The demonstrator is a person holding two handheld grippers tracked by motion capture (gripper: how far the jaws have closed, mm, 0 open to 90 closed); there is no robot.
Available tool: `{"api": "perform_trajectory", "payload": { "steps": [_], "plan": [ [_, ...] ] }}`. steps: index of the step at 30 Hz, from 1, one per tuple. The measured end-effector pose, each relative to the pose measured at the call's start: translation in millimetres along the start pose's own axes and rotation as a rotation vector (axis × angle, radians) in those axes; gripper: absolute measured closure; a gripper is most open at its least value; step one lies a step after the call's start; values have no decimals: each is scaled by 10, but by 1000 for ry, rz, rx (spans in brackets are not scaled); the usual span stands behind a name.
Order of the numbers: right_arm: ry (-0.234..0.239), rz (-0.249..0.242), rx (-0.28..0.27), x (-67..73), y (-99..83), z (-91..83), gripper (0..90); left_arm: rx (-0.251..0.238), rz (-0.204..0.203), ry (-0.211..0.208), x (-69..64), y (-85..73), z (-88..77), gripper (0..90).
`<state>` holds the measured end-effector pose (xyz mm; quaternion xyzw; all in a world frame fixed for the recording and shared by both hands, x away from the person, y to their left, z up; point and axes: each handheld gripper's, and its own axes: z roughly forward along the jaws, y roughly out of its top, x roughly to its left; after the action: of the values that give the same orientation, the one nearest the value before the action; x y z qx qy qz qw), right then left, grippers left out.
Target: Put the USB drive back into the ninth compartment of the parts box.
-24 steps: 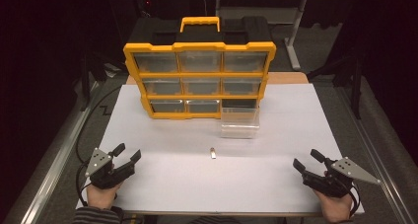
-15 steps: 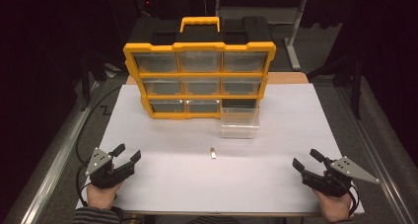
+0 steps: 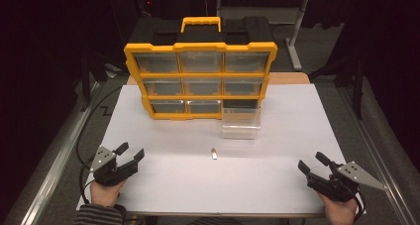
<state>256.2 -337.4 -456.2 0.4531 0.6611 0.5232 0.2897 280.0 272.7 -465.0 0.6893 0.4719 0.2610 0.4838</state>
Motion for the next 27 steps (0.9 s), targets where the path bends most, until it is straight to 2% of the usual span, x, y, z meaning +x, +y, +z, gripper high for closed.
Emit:
{"api": "perform_trajectory", "payload": {
  "steps": [5,12,19,27],
  "plan": [
    [-8,-2,23,1,-2,53,292,-1,-1,0,0,0,0,343],
    [-1,-7,15,24,14,86,295,3,-2,-5,-2,-5,0,345],
    [11,-34,17,98,53,148,291,-1,-5,-5,-1,-12,-11,345],
    [41,-34,19,187,97,235,258,-1,-4,-7,4,-17,-14,344]
  ]
}}
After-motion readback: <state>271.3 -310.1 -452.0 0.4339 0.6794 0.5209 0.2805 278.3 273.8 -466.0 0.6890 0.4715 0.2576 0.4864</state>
